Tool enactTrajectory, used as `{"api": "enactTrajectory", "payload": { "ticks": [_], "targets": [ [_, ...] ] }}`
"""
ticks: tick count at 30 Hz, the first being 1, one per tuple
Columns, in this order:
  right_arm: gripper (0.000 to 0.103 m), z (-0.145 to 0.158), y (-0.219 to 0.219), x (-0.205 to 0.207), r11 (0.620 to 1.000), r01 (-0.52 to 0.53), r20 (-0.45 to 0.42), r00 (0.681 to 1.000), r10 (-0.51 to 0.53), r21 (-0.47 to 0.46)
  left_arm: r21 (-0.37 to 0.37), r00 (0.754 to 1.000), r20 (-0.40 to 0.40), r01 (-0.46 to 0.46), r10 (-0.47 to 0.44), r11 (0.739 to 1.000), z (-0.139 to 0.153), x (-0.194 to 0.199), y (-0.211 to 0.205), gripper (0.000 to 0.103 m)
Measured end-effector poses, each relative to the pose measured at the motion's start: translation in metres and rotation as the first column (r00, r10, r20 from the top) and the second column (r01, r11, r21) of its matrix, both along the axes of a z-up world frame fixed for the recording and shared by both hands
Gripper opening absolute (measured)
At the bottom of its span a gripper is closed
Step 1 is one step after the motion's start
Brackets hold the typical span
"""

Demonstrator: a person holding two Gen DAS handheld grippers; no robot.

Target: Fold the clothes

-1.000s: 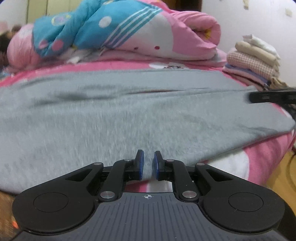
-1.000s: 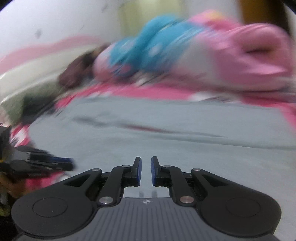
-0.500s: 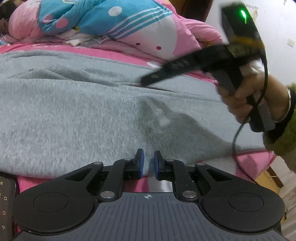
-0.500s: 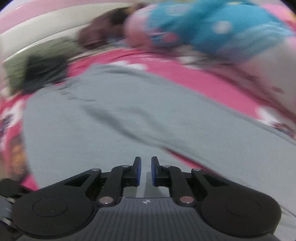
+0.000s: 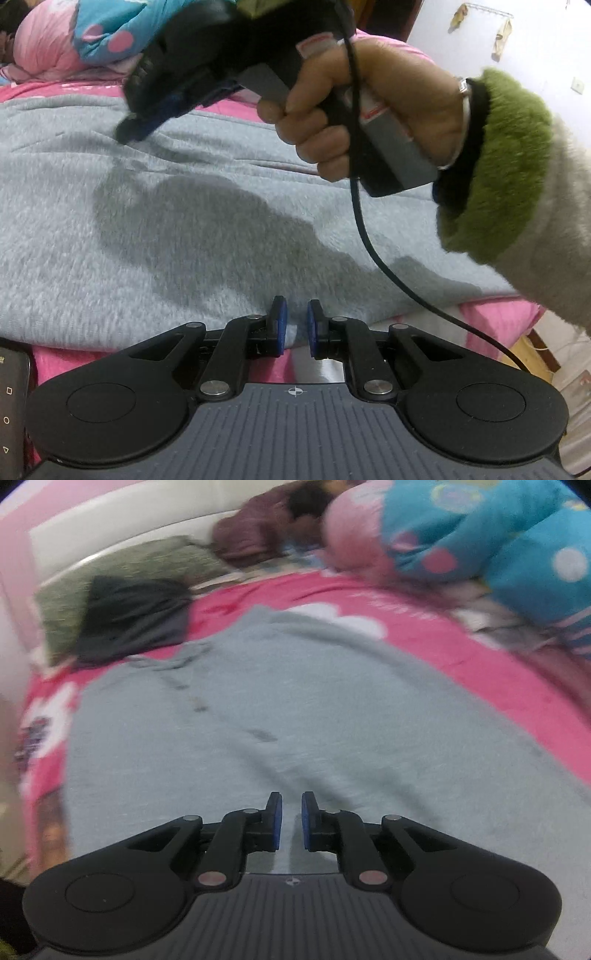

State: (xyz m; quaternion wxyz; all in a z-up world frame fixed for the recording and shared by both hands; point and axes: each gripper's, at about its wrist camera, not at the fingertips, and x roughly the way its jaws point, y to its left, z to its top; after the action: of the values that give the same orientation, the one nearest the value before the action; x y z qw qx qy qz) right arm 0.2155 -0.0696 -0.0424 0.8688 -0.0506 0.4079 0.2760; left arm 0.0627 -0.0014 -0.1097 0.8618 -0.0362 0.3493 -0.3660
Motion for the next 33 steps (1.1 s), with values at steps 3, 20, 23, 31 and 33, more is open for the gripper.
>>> {"api": "enactTrajectory", "payload": {
  "ticks": [3, 20, 23, 31, 33],
  "targets": [
    [0.011, -0.021, 0.022, 0.02, 0.999, -0.014, -0.027, 1.0, 0.013, -0.034, 0.004, 1.0, 0.01, 0.003, -0.004, 1.0, -0.001, -0.003, -0.001, 0.011],
    [0.029, 0.032, -0.058, -0.039, 0.977, 0.211, 0.062, 0.975, -0.212, 0.032, -0.024, 1.0, -0.003, 0.001, -0.001, 1.0, -0.004, -0.01, 0.007, 0.011],
    [0.032, 0.036, -0.102, -0.083, 0.959, 0.283, 0.079, 0.956, -0.282, -0.007, -0.034, 1.0, -0.004, -0.004, 0.004, 0.999, -0.003, -0.012, 0.011, 0.012],
    [0.037, -0.023, -0.155, -0.185, 0.903, 0.41, 0.095, 0.912, -0.4, -0.128, -0.058, 1.0, -0.017, -0.018, 0.018, 0.998, -0.002, -0.007, 0.008, 0.013],
    [0.04, -0.039, -0.154, -0.204, 0.893, 0.43, 0.168, 0.898, -0.408, -0.131, -0.054, 1.0, -0.013, -0.023, 0.022, 0.998, 0.001, -0.011, 0.008, 0.013]
  ]
}}
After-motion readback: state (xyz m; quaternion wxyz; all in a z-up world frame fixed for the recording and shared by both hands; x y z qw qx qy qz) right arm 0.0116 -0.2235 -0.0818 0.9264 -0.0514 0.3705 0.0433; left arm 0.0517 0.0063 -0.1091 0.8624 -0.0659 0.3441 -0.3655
